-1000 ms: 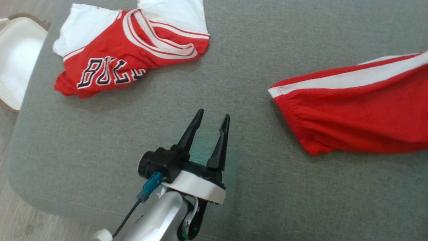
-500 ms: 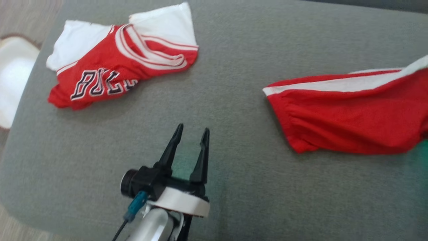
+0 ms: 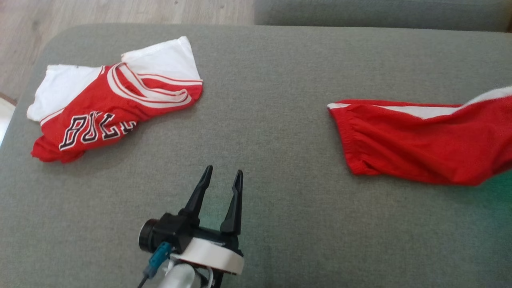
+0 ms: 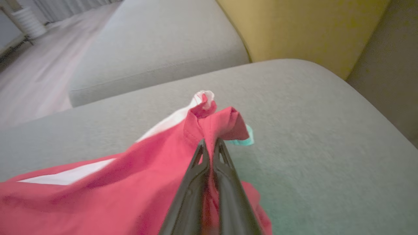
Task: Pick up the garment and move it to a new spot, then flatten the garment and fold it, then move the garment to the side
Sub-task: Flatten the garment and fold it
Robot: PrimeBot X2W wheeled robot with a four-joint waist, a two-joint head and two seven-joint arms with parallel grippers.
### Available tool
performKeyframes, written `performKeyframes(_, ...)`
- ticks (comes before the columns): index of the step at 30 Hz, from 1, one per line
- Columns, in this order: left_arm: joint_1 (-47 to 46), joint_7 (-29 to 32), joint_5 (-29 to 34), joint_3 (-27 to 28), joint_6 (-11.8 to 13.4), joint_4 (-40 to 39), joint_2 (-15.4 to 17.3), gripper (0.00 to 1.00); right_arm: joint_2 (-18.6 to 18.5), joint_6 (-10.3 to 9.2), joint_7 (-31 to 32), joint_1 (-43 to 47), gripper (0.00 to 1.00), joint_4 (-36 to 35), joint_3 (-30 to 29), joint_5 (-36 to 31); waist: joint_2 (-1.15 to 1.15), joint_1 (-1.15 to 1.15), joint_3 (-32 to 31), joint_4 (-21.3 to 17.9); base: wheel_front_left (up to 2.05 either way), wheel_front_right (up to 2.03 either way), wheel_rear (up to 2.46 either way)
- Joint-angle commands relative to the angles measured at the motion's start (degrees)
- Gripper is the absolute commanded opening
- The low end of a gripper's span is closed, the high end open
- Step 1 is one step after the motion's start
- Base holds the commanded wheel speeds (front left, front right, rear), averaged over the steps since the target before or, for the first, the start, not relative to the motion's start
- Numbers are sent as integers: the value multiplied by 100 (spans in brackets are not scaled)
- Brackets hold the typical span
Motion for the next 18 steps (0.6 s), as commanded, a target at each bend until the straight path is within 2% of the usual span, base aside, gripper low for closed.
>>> performKeyframes(1, -35, -54, 62, 209, -16, -128, 15, 100, -69, -5, -98, -67, 0, -394, 165, 35, 0, 0, -55, -48, 0, 0, 0)
performKeyframes(10, 5, -54, 108, 238, -97, -24, 13, 100, 570, -5, 98, -112, 0, -1914, 1209, 77, 0, 0, -155, -34, 0, 0, 0)
performKeyframes(16, -26, -54, 87, 187, -134, 9, 10, 100, 1148, -5, 271, 51, 0, -2315, 1936, 195, 0, 0, -139, 192, 0, 0, 0)
performKeyframes(17, -27, -54, 77, 173, -141, 18, 9, 100, 1230, -5, 294, 116, 6, -2326, 2063, 226, 0, 0, -142, 242, 0, 0, 0)
performKeyframes(18, -26, -54, 69, 171, -134, 22, 8, 100, 1291, -5, 280, 185, 100, -2338, 2156, 228, 0, 0, -148, 284, 0, 0, 0)
